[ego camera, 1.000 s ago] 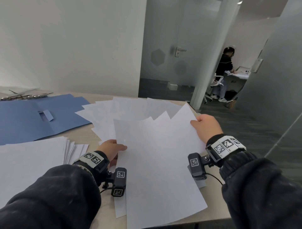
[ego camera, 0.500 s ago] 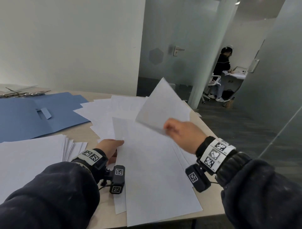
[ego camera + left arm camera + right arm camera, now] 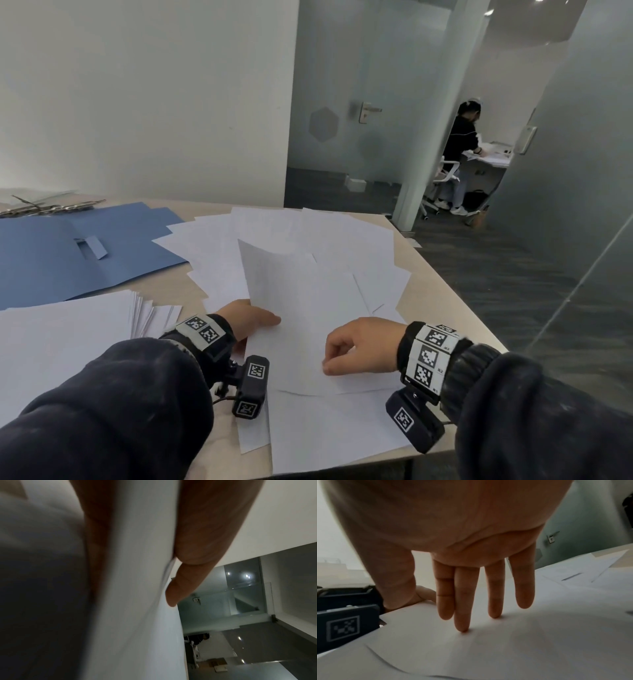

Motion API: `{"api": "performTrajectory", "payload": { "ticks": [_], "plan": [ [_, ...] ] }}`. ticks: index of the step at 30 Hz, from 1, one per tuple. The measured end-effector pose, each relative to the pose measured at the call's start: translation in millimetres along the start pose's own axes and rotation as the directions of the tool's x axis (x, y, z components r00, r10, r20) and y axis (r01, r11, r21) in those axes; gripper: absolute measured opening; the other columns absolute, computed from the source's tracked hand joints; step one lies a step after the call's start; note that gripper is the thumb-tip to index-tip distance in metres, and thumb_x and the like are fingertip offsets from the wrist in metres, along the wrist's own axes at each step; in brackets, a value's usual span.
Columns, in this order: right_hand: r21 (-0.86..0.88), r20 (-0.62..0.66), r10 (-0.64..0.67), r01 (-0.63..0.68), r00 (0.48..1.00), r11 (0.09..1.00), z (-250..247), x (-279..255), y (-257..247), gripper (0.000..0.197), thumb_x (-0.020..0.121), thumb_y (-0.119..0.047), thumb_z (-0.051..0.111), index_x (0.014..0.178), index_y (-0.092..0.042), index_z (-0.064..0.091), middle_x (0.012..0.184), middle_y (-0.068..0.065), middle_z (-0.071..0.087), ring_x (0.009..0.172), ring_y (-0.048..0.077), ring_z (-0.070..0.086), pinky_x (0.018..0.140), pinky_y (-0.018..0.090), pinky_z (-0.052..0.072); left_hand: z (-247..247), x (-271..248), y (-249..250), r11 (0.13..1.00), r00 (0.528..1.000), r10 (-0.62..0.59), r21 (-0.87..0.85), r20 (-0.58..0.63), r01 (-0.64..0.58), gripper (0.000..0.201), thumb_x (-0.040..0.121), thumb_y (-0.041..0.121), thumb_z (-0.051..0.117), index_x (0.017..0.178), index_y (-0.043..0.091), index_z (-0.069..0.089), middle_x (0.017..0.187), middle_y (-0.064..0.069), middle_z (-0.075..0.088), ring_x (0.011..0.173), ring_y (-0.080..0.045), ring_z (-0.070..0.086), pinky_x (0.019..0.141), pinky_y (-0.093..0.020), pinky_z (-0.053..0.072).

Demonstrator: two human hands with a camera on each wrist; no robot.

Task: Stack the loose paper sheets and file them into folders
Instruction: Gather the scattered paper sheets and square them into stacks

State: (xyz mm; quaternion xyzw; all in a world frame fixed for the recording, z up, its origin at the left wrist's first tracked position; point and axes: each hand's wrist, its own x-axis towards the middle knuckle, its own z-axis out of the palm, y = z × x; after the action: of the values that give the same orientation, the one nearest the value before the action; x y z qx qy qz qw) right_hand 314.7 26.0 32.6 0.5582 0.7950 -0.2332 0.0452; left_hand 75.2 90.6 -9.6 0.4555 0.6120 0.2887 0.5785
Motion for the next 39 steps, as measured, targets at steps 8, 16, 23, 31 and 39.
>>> {"api": "performTrajectory", "payload": {
  "ticks": [8,16,23,31,39],
  "plan": [
    [0.371,-0.395,0.216,-0.06,0.893,0.927,-1,9,45,0.039,0.094,-0.04,0.064,0.131,-0.028,0.059,0.127,-0.013,0.059,0.124,0.009,0.054,0.107,0.032,0.042,12,7,-8,0.99,0.99,0.133,0.053,-0.046,-0.13,0.036,0.063,0.001,0.076,0.098,0.01,0.071,0.099,-0.016,0.075,0.094,-0.038,0.071,0.093,-0.054,0.057],
    [0.94,-0.274,0.534,0.107,0.8,0.323,-7,21,81,0.085,0.075,-0.049,0.083,0.143,-0.018,0.042,0.133,0.004,0.06,0.115,0.025,0.064,0.106,0.046,0.046,0,-13,0,0.919,0.975,0.219,-0.33,-0.025,-0.215,0.027,0.085,-0.014,0.061,0.109,-0.002,0.067,0.096,-0.022,0.075,0.082,-0.039,0.072,0.077,-0.047,0.058],
    [0.926,-0.237,0.374,0.091,0.897,0.367,2,33,40,0.019,0.094,-0.001,0.061,0.112,-0.004,0.066,0.1,0.015,0.074,0.09,0.032,0.07,0.087,0.043,0.056,15,-23,-4,0.944,0.983,0.176,-0.292,0.045,-0.156,0.029,0.086,-0.01,0.065,0.113,-0.002,0.067,0.099,-0.025,0.075,0.09,-0.046,0.072,0.085,-0.058,0.058],
    [0.817,-0.562,0.39,0.418,0.73,0.397,-44,19,25,0.017,0.094,-0.006,0.065,0.11,-0.011,0.067,0.105,0.013,0.076,0.096,0.033,0.073,0.086,0.045,0.059,-6,-36,57,0.822,0.847,0.52,-0.208,-0.109,-0.531,0.032,0.082,0.006,0.079,0.111,0.013,0.069,0.099,-0.007,0.079,0.086,-0.027,0.077,0.081,-0.044,0.061],
    [0.644,-0.765,0.281,0.679,0.579,0.352,-101,1,0,0.022,0.095,0.002,0.06,0.112,-0.011,0.066,0.106,0.006,0.076,0.097,0.023,0.072,0.088,0.037,0.059,-16,-54,113,0.638,0.667,0.713,-0.196,-0.217,-0.745,0.031,0.08,0.015,0.085,0.108,0.016,0.072,0.101,-0.001,0.079,0.093,-0.021,0.076,0.083,-0.038,0.06]
  ]
}}
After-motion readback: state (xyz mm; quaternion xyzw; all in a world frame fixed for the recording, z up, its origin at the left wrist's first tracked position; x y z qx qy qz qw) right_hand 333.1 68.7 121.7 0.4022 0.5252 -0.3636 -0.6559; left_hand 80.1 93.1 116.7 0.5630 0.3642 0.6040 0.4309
